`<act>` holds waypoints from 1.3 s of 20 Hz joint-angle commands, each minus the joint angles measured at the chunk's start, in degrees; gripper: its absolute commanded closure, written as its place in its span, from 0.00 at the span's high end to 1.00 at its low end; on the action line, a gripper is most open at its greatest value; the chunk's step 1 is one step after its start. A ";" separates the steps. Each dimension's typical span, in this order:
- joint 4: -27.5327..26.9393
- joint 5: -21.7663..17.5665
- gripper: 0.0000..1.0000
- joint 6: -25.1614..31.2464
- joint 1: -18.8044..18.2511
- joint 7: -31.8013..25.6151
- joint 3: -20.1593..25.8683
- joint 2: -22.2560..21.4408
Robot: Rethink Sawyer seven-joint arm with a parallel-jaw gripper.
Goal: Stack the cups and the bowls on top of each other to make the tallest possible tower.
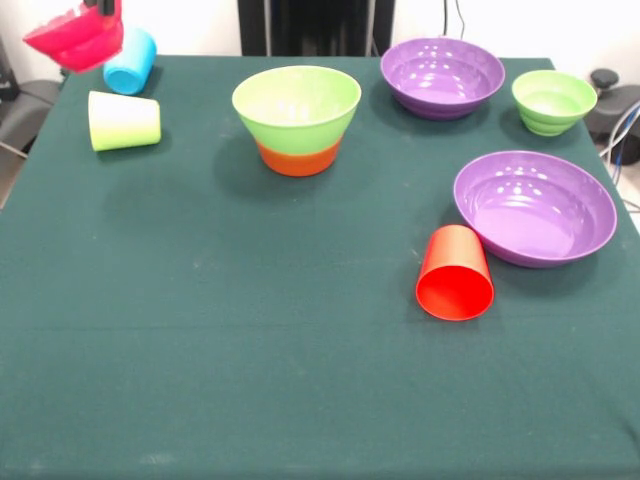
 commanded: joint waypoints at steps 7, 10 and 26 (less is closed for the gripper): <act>8.74 7.26 0.00 -1.42 5.59 13.28 -0.23 -0.60; 10.63 8.97 0.00 -3.54 5.64 13.28 0.02 -0.66; 14.67 11.94 0.00 -11.28 9.59 19.62 -2.40 0.43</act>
